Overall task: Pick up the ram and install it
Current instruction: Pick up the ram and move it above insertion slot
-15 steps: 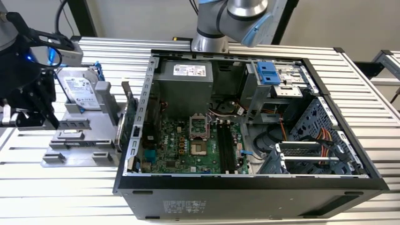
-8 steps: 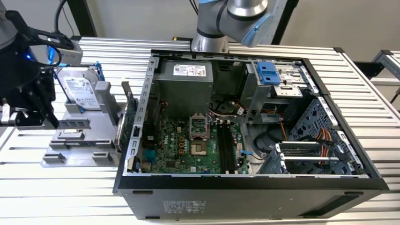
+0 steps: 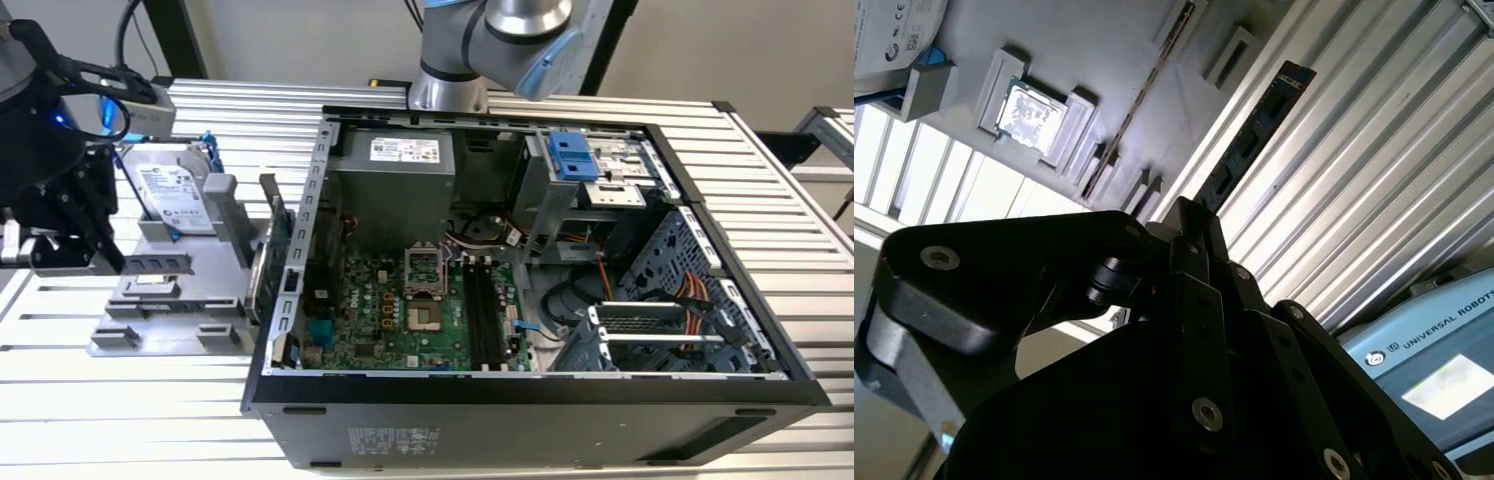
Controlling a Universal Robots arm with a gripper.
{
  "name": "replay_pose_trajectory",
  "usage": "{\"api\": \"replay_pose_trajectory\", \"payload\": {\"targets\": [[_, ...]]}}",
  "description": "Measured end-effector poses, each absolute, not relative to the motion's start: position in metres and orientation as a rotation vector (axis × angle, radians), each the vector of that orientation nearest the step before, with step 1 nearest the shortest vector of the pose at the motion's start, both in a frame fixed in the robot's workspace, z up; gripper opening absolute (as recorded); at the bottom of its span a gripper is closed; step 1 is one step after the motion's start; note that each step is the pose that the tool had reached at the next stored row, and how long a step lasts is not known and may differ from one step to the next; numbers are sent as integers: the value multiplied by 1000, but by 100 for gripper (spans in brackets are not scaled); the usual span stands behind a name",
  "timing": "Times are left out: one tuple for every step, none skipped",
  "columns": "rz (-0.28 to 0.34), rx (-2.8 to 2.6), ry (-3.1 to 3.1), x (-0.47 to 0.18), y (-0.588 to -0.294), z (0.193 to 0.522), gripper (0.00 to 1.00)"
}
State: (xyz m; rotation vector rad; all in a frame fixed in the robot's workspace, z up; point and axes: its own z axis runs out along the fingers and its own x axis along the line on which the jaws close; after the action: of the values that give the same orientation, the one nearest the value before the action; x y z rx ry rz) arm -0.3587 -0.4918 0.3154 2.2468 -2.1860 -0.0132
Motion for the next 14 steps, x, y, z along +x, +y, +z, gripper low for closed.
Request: {"api": "replay_pose_trajectory", "payload": {"targets": [[-13, 2247, -2186, -359, -492, 316, 0], [-13, 2247, -2186, -359, -492, 316, 0], [-13, 2247, -2186, -359, -492, 317, 0], [-13, 2247, -2186, -359, -492, 317, 0], [-13, 2247, -2186, -359, -492, 317, 0], [-13, 2247, -2186, -359, -492, 317, 0], [-13, 2247, -2186, -359, -492, 318, 0], [-13, 2247, -2186, -359, -492, 318, 0], [-13, 2247, -2186, -359, -492, 318, 0], [-13, 2247, -2186, -359, -492, 319, 0], [-13, 2247, -2186, -359, -492, 319, 0], [-13, 2247, -2186, -359, -492, 320, 0], [-13, 2247, -2186, -359, -492, 320, 0], [-13, 2247, -2186, -359, -492, 321, 0]]}}
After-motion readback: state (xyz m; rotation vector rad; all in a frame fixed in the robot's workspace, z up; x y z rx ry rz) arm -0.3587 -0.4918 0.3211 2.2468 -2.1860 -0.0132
